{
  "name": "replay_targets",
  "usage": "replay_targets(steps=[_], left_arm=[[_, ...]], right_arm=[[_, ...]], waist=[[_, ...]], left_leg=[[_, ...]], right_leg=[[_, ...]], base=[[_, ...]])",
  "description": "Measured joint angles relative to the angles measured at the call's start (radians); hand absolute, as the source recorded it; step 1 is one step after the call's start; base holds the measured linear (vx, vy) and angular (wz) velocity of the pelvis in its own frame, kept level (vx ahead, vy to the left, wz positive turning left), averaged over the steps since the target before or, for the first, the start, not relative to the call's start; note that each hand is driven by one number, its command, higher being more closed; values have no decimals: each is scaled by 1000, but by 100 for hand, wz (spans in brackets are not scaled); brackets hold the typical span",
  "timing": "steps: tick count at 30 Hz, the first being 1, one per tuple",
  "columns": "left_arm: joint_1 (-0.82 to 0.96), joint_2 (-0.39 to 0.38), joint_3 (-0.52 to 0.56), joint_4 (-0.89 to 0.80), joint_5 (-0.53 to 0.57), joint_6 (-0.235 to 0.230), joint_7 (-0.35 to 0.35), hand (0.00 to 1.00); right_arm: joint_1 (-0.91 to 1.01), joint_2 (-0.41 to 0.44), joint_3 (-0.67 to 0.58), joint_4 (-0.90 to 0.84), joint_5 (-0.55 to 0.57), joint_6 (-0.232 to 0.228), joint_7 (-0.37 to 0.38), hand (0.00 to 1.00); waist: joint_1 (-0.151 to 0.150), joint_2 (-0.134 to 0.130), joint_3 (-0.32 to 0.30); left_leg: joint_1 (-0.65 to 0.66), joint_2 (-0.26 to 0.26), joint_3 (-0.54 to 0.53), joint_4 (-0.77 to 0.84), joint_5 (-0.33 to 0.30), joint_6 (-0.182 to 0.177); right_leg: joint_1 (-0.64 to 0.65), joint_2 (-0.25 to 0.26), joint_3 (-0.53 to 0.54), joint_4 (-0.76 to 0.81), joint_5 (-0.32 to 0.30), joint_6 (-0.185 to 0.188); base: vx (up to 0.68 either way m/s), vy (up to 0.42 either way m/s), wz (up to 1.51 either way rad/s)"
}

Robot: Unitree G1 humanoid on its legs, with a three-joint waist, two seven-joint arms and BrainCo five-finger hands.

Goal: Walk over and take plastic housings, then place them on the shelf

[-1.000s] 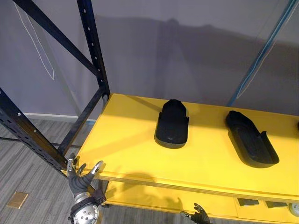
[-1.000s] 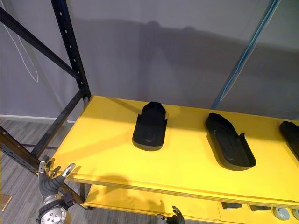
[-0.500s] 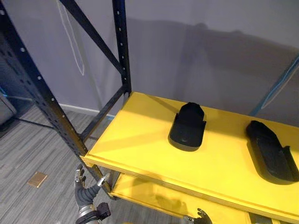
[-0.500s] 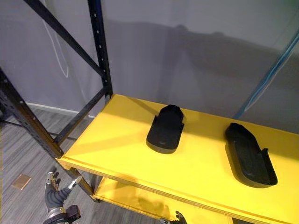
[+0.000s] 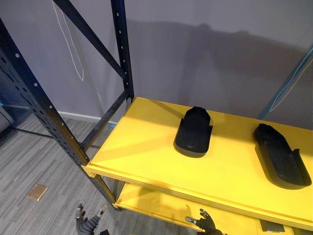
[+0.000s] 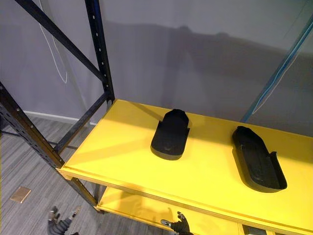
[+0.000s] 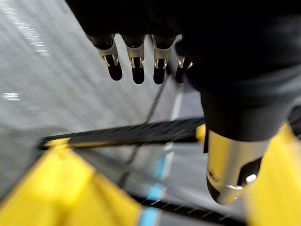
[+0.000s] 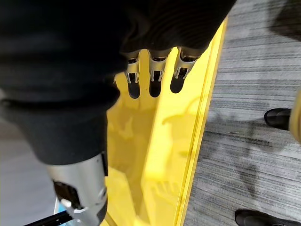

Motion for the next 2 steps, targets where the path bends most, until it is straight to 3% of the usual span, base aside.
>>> replay_targets(steps=[2], left_arm=[[-38, 10, -30, 127, 44, 23, -21, 0]], right_arm=[[1, -2, -3, 8, -8, 0, 1, 0]], waist=[[-17, 2, 1]], left_leg=[[22, 3, 6, -46, 20, -5]], right_leg=[[-2, 4, 5, -2, 0, 0]], base=[[21, -36, -5]])
